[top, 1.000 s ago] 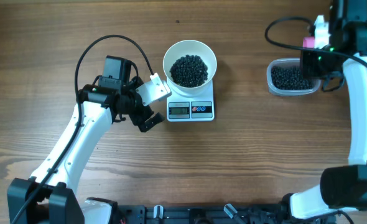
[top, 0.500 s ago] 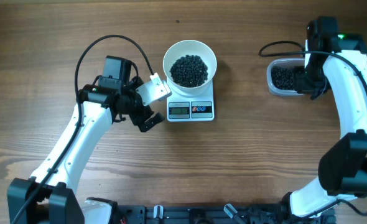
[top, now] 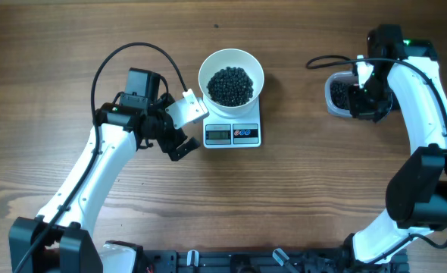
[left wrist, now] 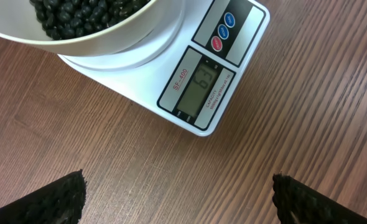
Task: Scoop item into bowl and weigh 150g on scale
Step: 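Return the scoop to the tub and dip it into the beans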
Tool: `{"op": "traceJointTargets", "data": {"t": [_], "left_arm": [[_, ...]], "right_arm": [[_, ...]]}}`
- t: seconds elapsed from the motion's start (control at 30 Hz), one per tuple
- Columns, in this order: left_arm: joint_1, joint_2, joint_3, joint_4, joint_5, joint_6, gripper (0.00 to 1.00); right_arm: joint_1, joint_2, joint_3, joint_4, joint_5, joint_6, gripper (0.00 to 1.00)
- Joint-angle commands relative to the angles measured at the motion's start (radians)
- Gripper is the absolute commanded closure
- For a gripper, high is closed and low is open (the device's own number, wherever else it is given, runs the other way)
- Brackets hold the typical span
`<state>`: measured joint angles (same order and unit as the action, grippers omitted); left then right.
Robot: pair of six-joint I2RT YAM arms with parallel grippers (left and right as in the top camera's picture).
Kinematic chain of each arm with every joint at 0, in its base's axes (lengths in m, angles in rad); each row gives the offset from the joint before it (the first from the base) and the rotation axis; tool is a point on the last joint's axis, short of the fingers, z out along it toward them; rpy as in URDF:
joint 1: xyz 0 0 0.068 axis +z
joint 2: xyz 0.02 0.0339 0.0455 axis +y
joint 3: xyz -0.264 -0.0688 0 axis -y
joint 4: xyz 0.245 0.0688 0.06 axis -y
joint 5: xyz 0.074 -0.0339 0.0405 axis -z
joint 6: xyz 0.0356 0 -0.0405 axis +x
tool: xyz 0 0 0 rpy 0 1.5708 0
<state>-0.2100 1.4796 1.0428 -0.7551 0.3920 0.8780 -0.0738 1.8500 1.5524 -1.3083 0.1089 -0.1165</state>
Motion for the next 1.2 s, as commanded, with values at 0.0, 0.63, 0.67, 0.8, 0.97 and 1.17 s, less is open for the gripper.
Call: {"op": "traceJointTargets", "data": {"t": [0.0,0.63,0.67,0.8,0.97,1.17], "left_arm": [[0.004,0.007,0.003,0.003,0.023,0.012,0.00],[0.004,0.007,0.003,0.003,0.023,0.012,0.00],[0.004,0.007,0.003,0.003,0.023,0.012,0.00],[0.004,0.007,0.003,0.003,0.023,0.012,0.00],[0.004,0.007,0.003,0.003,0.023,0.012,0.00],[0.004,0.007,0.003,0.003,0.023,0.012,0.00]], "right_arm": [[0.002,0.028,-0.009,-0.035,-0.135,-0.045,0.96],[-0.114,0.028,-0.009,-0.028,-0.463,-0.091,0.96],[-0.138,0.028,-0.009,-0.024,-0.496,-0.106,0.96],[-0.231,0.028,-0.009,-0.008,-0.610,-0.168,0.96],[-0.356,0.028,-0.009,-0.011,-0.651,-0.232,0.96],[-0.498,0.028,-0.009,-0.074,-0.892,-0.401,0.96]]}}
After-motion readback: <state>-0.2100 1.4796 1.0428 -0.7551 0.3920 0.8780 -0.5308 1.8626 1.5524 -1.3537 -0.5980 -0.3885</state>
